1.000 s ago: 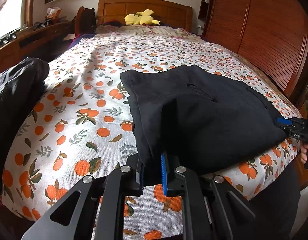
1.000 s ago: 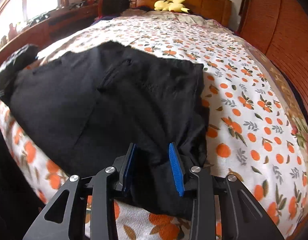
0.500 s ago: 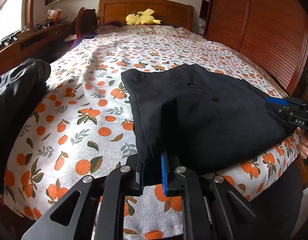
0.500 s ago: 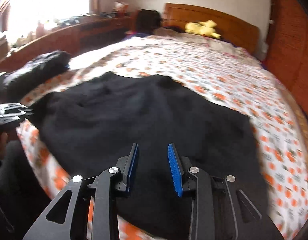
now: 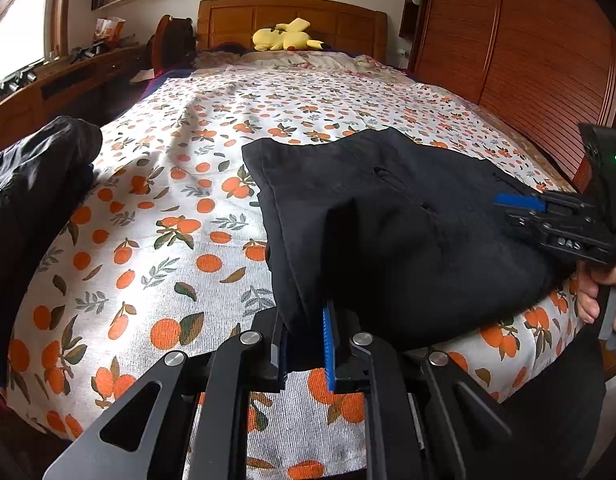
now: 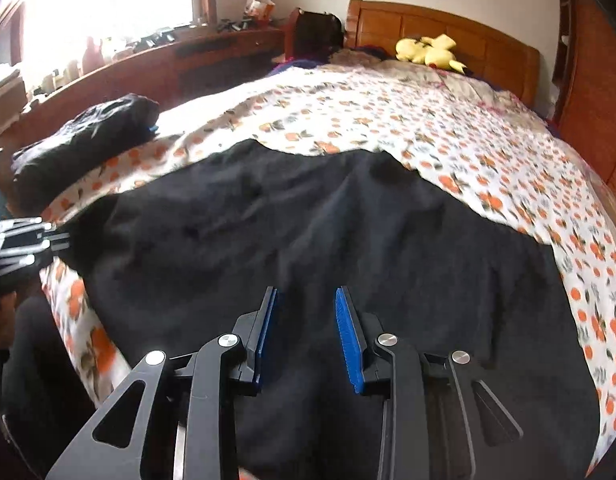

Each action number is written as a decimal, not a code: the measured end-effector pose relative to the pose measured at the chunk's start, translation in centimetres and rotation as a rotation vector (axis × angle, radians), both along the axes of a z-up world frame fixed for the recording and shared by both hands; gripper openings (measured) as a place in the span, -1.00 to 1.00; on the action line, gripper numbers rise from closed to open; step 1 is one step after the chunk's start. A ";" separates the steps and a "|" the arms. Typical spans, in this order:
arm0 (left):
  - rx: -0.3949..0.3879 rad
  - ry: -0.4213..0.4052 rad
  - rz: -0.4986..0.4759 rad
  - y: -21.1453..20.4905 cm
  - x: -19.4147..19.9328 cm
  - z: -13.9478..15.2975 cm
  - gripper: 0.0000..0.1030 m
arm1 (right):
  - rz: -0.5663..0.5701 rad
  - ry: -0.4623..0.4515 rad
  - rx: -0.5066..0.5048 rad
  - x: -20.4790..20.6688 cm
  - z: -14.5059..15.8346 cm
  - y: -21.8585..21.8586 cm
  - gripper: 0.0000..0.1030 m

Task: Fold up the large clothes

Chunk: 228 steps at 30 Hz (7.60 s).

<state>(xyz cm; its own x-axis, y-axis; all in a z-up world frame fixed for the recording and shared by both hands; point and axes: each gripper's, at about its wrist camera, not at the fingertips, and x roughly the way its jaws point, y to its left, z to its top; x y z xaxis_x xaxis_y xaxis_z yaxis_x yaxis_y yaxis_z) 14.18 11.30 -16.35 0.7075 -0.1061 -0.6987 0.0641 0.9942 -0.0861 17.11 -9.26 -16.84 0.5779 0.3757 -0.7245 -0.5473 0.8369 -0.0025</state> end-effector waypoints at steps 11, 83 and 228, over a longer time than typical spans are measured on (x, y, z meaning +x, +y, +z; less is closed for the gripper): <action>-0.009 -0.027 -0.016 -0.3 -0.3 0.8 -0.81 | -0.004 0.066 -0.067 1.2 -2.0 0.5 -0.43; -0.026 -0.220 -0.320 -21.8 4.2 9.6 0.81 | -0.216 -0.165 0.136 -6.5 8.8 -20.7 -0.12; -0.061 -0.134 -0.742 -68.3 23.7 7.5 -0.65 | -0.932 -0.232 0.086 -13.0 7.5 -61.4 -0.56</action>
<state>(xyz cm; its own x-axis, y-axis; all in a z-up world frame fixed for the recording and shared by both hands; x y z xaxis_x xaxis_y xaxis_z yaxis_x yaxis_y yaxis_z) 37.84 -57.04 -8.83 0.5139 -0.6234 -0.5893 0.7284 0.6800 -0.0842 4.12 -70.65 -9.31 0.7965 -0.2597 -0.5460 0.3433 0.9376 0.0548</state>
